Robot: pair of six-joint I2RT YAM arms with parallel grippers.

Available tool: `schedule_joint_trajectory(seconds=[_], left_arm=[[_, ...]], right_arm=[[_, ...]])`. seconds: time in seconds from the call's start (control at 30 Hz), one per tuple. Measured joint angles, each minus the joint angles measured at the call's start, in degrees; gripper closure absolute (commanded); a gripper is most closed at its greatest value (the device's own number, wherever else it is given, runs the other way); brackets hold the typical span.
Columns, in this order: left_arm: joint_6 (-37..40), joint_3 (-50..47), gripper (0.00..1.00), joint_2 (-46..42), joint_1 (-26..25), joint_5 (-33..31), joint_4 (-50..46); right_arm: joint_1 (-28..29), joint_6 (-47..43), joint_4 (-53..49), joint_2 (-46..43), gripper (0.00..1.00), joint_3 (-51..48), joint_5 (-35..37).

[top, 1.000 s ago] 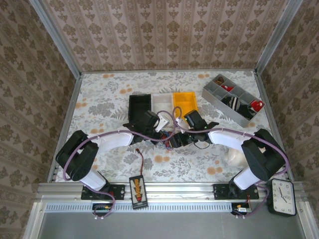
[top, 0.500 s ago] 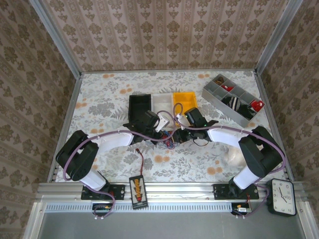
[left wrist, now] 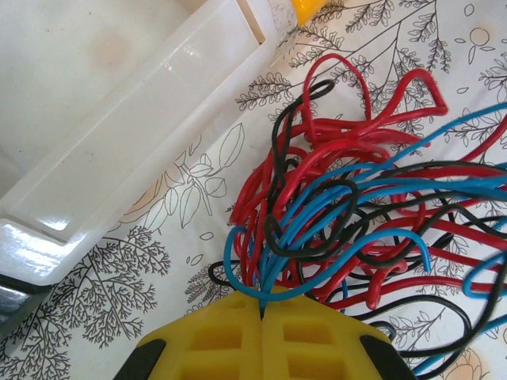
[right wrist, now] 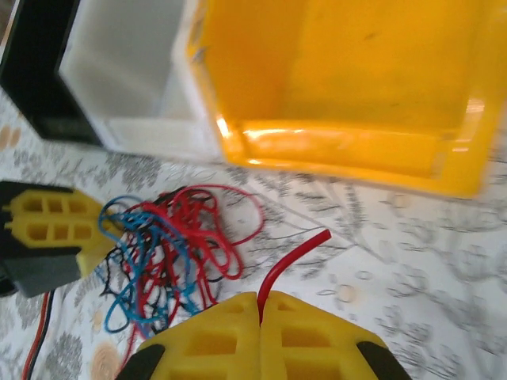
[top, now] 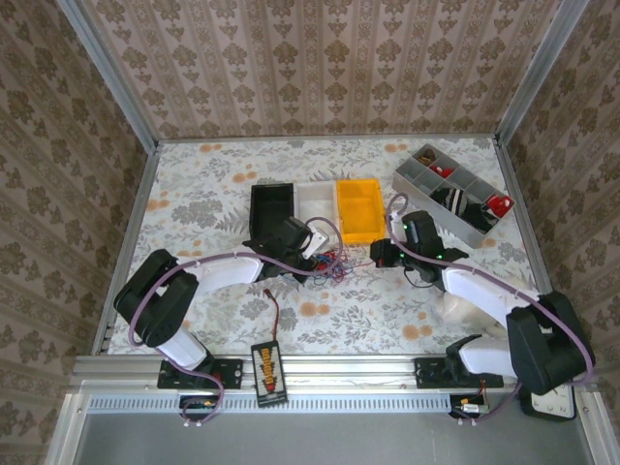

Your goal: Untangle the cables

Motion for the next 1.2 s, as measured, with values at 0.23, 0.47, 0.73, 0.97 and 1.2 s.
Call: schedule_joint_trajectory(seconds=[0.23,0.47,0.73,0.97,1.2], left_arm=[[-0.46,-0.09,1.0,0.39,0.26,-0.17,0.0],[-1.14,-1.11,1.0,0.39,1.57,-0.17,-0.24],[-1.62,-2.84,1.0,-0.35,3.37,-0.37,-0.61],[-3.13,-4.35,1.0,-2.62,5.97,-1.44,-1.44],[-4.98,-5.38,1.0,-3.34,6.97,-3.26,-1.77]], right_arm=[[-5.57,4.17,-2.67,-5.9,1.0,-1.79,7.56],[-12.17,6.8,-11.72,-11.5,1.0,-1.66,21.79],[-23.04,8.07,-19.78,-15.17,1.0,-1.05,29.59],[-30.71,8.46,-22.4,-17.18,1.0,-0.26,30.67],[-32.63,8.22,-22.73,-18.49,1.0,2.01,30.51]])
